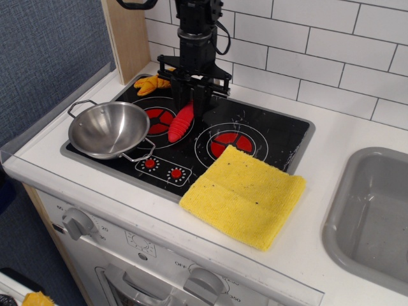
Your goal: Place the red spoon behind the metal bowl.
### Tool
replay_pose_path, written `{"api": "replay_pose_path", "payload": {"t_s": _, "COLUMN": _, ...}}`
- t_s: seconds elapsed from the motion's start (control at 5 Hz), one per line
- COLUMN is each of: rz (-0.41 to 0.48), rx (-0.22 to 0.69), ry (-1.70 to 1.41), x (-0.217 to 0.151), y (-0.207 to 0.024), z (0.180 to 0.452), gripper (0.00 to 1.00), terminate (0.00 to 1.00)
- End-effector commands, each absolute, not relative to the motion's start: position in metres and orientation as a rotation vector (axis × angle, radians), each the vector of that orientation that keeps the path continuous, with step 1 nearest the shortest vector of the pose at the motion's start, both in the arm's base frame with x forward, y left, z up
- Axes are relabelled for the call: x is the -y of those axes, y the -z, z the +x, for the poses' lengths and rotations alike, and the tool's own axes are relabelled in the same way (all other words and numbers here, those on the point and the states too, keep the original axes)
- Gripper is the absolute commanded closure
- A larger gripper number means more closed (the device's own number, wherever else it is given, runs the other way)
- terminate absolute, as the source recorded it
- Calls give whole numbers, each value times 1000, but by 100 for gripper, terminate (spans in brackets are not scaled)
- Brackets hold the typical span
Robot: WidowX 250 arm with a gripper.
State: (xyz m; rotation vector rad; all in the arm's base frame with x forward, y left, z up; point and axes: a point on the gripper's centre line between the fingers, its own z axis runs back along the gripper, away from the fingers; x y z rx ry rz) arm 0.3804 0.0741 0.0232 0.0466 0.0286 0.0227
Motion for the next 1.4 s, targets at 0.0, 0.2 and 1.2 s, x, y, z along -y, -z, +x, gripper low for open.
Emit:
{"api": "replay_pose_path", "payload": {"t_s": 0.0, "rz": 56, "rx": 1, "ry": -23, "x": -90, "y": -35, "z": 382, "gripper": 100, "terminate": 0}}
{"api": "replay_pose_path", "payload": {"t_s": 0.2, "rz": 52, "rx": -4, "ry": -1, "x": -86, "y": -33, "z": 382, "gripper": 0, "terminate": 0}}
{"api": "replay_pose_path", "payload": {"t_s": 1.2, "rz": 35, "rx": 166, "ry": 1, "x": -68, "y": -86, "z": 355, "gripper": 0, "terminate": 0}}
